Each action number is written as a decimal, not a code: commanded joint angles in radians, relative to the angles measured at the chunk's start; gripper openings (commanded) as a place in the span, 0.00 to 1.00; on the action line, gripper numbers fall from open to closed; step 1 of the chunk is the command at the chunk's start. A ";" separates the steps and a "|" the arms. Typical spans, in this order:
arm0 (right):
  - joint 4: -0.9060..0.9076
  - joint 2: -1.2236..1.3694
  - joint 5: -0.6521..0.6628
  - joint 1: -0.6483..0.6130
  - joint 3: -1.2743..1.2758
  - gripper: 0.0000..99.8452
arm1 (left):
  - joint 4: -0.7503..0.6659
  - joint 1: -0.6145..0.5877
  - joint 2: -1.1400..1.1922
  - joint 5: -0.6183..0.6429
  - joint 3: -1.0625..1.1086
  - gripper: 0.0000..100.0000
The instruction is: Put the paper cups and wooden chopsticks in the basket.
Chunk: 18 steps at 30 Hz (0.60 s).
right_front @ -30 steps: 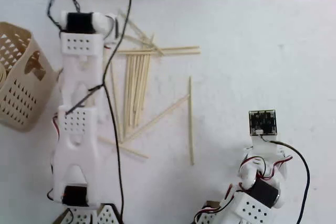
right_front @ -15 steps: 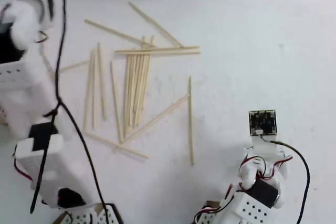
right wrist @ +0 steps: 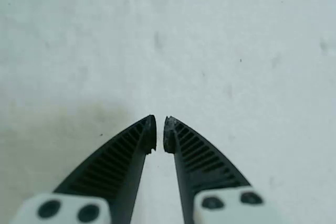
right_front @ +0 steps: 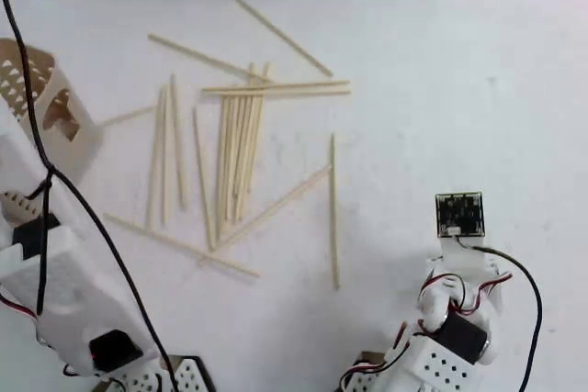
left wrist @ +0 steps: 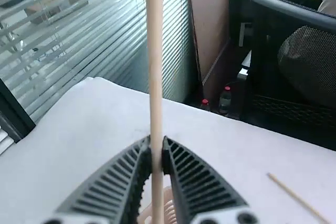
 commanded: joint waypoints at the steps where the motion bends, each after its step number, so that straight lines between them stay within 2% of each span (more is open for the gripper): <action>1: -0.004 -0.001 -0.002 0.008 0.011 0.04 | -0.005 -0.013 -0.013 0.017 -0.014 0.02; 3: -0.004 -0.001 -0.002 0.007 0.011 0.04 | 0.074 0.007 -0.030 0.012 -0.071 0.02; 7: -0.004 -0.001 -0.002 0.005 0.011 0.04 | 0.318 0.074 -0.048 -0.021 -0.301 0.02; 13: -0.004 -0.001 -0.002 0.010 0.011 0.04 | 0.315 0.054 -0.093 -0.037 -0.284 0.02; 18: -0.004 -0.001 -0.002 0.008 0.011 0.04 | 0.319 0.105 -0.136 -0.058 -0.238 0.02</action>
